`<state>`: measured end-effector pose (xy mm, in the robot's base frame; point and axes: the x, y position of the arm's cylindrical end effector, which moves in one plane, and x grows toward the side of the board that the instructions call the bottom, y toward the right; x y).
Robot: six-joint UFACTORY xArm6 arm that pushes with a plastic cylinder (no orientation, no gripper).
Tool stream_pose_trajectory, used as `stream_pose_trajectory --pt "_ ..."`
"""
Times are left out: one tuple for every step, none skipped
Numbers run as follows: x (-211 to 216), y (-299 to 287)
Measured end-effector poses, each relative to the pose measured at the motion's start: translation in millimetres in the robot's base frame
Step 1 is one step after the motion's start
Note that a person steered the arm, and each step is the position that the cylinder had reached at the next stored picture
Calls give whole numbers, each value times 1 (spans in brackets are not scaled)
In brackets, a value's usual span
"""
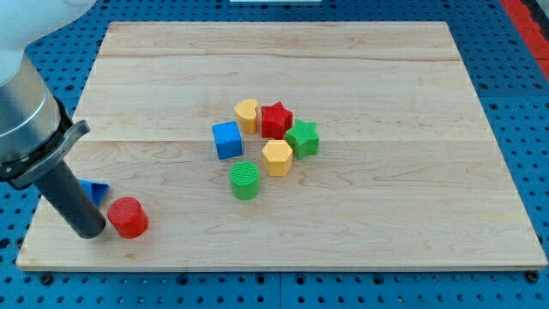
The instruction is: Move the red circle to the left of the green circle
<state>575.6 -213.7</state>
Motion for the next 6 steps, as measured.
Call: stream_pose_trajectory --pt "4 30" --pt "3 79" --pt "2 83" --pt "1 83" --pt "-1 87" --pt "-6 103"
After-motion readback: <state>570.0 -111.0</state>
